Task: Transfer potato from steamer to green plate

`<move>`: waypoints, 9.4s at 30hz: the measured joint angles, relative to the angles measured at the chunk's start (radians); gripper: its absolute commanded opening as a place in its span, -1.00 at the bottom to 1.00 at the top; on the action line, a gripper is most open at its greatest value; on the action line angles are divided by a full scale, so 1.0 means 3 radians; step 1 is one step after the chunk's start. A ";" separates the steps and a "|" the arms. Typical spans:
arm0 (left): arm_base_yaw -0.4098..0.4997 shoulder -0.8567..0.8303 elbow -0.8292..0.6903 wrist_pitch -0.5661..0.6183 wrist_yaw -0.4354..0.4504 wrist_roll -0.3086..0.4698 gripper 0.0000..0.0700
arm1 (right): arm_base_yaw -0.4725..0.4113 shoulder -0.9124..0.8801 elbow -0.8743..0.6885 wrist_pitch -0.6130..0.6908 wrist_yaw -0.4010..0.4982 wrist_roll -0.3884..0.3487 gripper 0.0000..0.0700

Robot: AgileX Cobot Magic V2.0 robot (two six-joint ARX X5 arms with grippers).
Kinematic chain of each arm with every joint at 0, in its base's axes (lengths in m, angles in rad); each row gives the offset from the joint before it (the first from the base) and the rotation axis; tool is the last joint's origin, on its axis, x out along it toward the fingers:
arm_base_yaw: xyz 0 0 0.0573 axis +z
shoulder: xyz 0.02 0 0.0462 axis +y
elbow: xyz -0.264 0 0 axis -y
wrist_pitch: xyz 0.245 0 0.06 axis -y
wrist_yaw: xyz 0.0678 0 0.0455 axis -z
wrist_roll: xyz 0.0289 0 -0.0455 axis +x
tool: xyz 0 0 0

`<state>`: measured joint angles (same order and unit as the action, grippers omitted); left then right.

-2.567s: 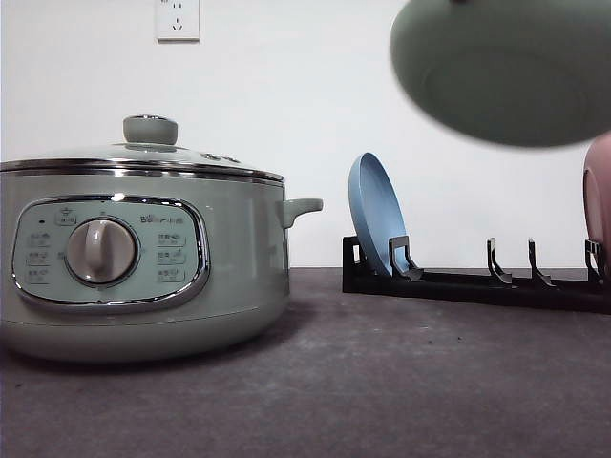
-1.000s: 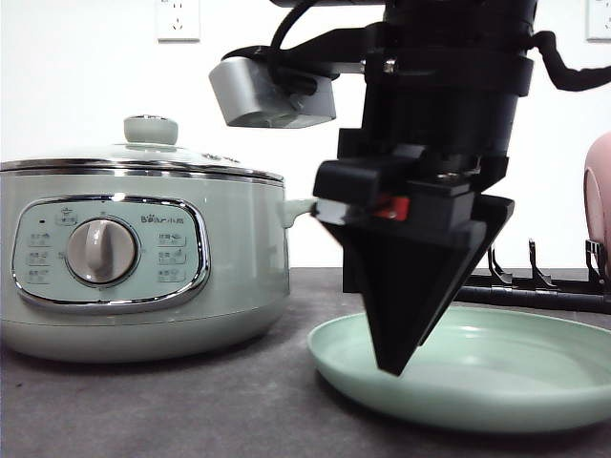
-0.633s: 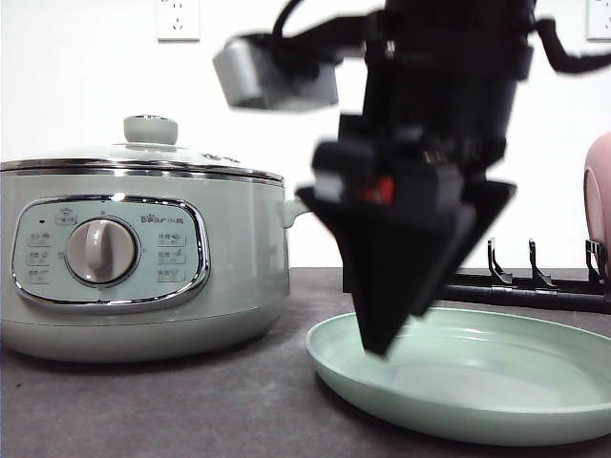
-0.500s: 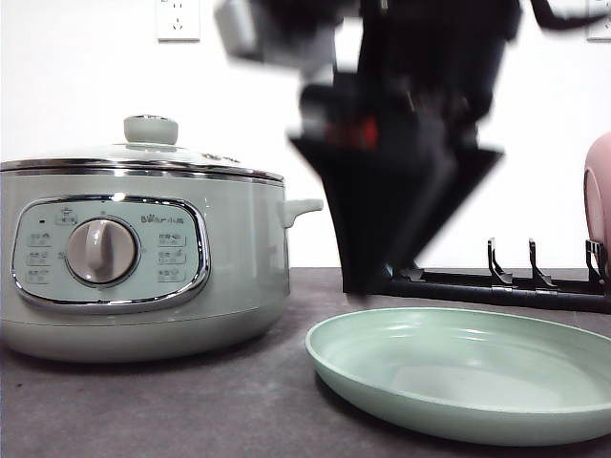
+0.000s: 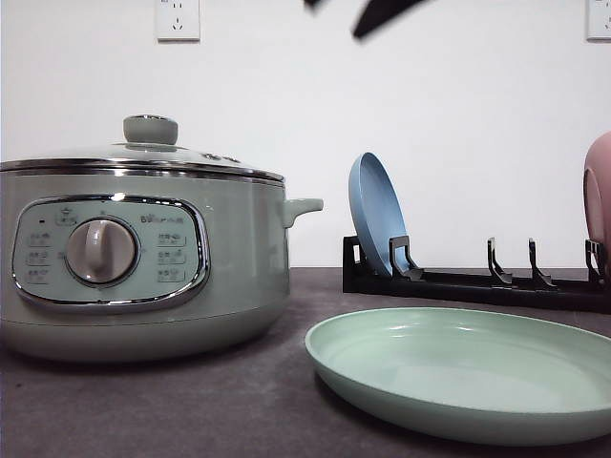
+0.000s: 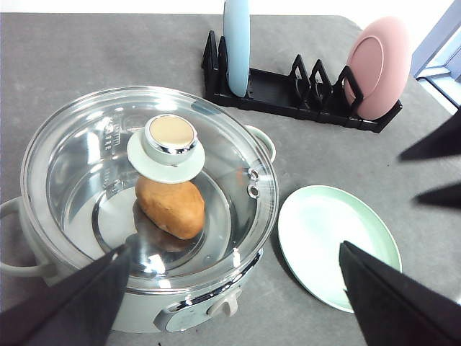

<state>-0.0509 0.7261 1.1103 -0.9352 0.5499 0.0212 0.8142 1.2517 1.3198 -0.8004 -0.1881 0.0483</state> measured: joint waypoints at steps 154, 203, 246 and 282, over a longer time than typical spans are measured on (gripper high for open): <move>-0.0141 0.1635 0.1698 -0.1014 -0.2359 0.0132 -1.00 | -0.0315 -0.0153 0.0040 -0.0184 -0.0845 -0.0076 -0.01; 0.0060 0.1635 0.1697 -0.1035 -0.2355 0.0065 -1.00 | -0.0060 0.2538 0.1963 0.0253 -0.0136 0.0041 0.57; 0.0060 0.1635 0.1696 -0.1038 -0.2350 0.0058 -1.00 | 0.0103 0.3111 0.1966 0.0417 0.0371 0.0042 0.08; 0.0044 0.1635 0.1695 -0.1029 -0.2122 0.0057 -1.00 | -0.0199 0.1284 0.1978 -0.0591 0.0367 -0.0147 -0.47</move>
<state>-0.0376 1.2167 1.6188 -1.2438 -0.0868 0.0383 0.7544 1.6368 1.9131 -0.9776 -0.0780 0.0041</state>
